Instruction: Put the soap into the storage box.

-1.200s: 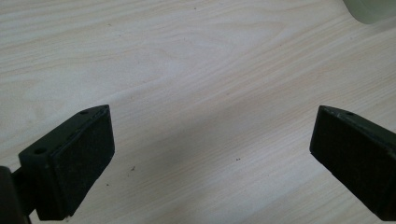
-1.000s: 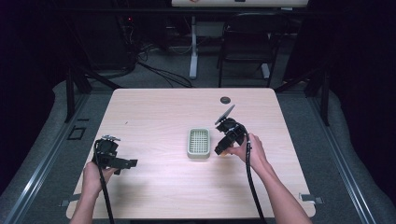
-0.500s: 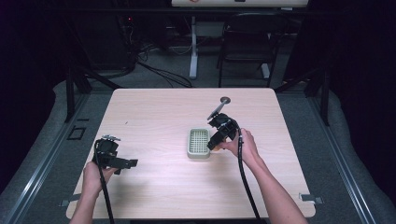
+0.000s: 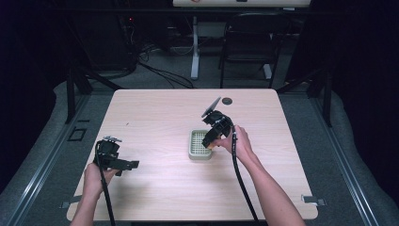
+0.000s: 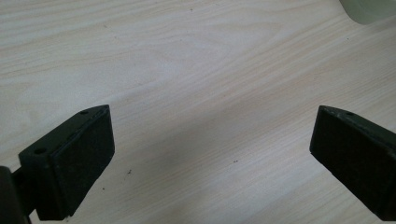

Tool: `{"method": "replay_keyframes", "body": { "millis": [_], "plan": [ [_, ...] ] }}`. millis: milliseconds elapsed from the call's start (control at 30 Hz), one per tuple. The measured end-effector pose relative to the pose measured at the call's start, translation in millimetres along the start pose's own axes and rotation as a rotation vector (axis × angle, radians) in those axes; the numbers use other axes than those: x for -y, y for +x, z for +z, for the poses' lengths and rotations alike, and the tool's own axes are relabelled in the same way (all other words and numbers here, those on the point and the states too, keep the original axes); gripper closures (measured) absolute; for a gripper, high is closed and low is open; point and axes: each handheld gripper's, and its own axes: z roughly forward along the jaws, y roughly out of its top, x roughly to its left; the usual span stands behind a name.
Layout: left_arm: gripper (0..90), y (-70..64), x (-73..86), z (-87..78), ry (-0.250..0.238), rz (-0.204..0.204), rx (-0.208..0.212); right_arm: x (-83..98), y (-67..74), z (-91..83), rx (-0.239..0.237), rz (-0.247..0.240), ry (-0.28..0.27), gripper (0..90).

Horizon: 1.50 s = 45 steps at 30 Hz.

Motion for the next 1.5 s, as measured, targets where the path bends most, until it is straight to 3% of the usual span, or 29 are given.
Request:
{"method": "replay_keyframes", "body": {
  "millis": [433,533,567,1167,1267,1333,1433,1500],
  "plan": [
    [0.0,-0.5,-1.1,1.0,0.001,0.002,0.003,-11.6,-0.5,14.0,-0.009,0.001,0.000,24.4],
    [0.0,-0.5,-1.3,1.3,0.002,0.003,0.004,-12.5,0.4,19.2,-0.016,0.025,-0.033,24.4],
    [0.0,-0.5,-1.4,1.4,0.002,0.002,0.004,-14.1,-0.7,18.9,-0.017,0.010,-0.011,24.4],
    [0.0,-0.9,-2.1,1.6,0.005,0.006,0.006,-25.3,4.0,31.4,-0.031,0.054,-0.131,24.4],
    [0.0,-1.6,-1.9,1.9,0.001,0.007,0.006,-26.4,2.4,31.8,-0.024,0.044,-0.136,24.4],
    [0.0,-1.3,-2.3,2.2,0.005,0.008,0.012,-26.1,3.3,35.2,-0.035,0.079,-0.179,24.4],
    [0.0,-1.9,-2.7,2.6,0.007,0.012,0.009,-27.5,0.8,35.8,-0.030,0.054,-0.174,24.4],
    [0.0,-2.0,-2.6,2.9,0.008,0.011,0.009,-27.5,1.0,36.9,-0.031,0.065,-0.184,24.4]
  ]
}}
